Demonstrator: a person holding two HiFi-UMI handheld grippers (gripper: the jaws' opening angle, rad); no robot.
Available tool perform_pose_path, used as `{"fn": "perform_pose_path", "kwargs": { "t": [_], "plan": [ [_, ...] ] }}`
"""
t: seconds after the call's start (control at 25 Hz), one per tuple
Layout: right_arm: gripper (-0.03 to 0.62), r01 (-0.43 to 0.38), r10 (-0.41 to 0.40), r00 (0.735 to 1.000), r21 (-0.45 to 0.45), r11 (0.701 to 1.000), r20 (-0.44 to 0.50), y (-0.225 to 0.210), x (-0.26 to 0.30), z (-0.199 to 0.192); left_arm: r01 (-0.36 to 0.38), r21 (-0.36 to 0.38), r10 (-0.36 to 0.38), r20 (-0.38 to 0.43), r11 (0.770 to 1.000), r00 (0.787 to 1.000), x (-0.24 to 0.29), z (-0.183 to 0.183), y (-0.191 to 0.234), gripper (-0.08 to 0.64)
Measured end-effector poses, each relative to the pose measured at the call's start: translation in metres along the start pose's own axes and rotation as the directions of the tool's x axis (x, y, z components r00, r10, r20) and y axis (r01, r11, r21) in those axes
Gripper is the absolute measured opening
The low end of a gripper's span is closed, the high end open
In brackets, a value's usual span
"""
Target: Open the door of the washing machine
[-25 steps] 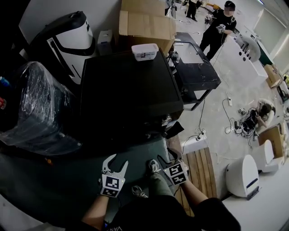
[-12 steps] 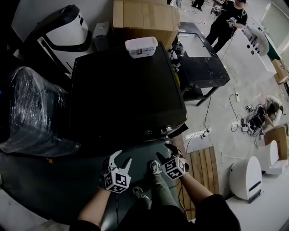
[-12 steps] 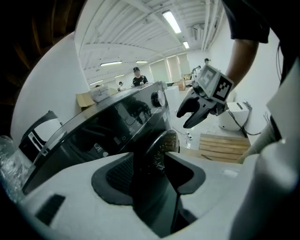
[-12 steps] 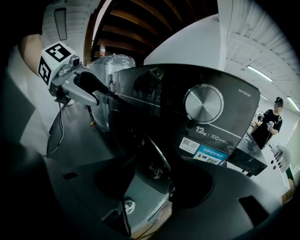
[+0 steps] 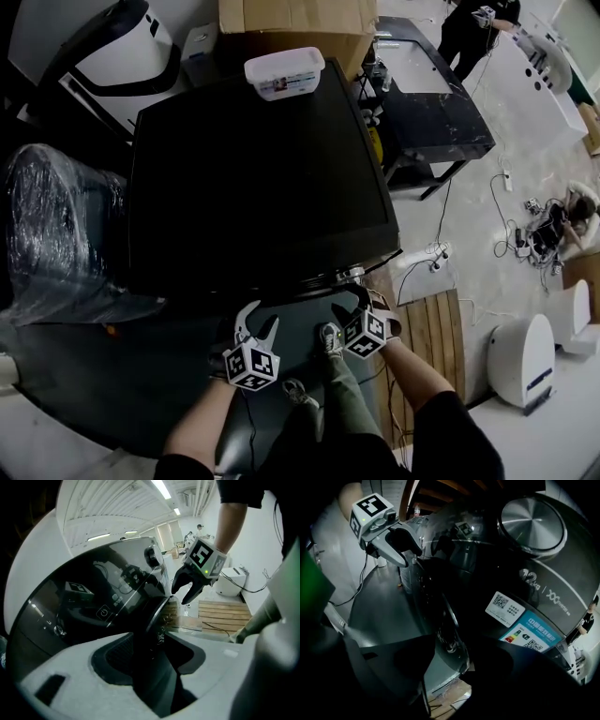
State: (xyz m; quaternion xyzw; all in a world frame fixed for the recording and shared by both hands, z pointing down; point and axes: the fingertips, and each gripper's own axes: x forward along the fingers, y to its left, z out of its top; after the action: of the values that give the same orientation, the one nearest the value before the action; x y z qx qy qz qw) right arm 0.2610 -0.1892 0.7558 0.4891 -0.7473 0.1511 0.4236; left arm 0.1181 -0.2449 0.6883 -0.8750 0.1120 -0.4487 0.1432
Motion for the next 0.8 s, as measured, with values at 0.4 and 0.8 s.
{"fn": "perform_pose_path", "kwargs": {
  "t": [0.4,0.8],
  "plan": [
    [0.182,-0.037,0.035,0.999,-0.113,0.993,-0.023,-0.004,0.029,-0.011,0.017,0.064,-0.014,-0.048,0.998,0.999,0.020,0.000,0.002,0.199],
    [0.164,0.014,-0.016,0.999,-0.061,0.998,-0.036,-0.007,0.029,-0.011,-0.030,0.055,0.033,-0.063,0.998,0.997,0.022,0.000,0.005,0.163]
  ]
}}
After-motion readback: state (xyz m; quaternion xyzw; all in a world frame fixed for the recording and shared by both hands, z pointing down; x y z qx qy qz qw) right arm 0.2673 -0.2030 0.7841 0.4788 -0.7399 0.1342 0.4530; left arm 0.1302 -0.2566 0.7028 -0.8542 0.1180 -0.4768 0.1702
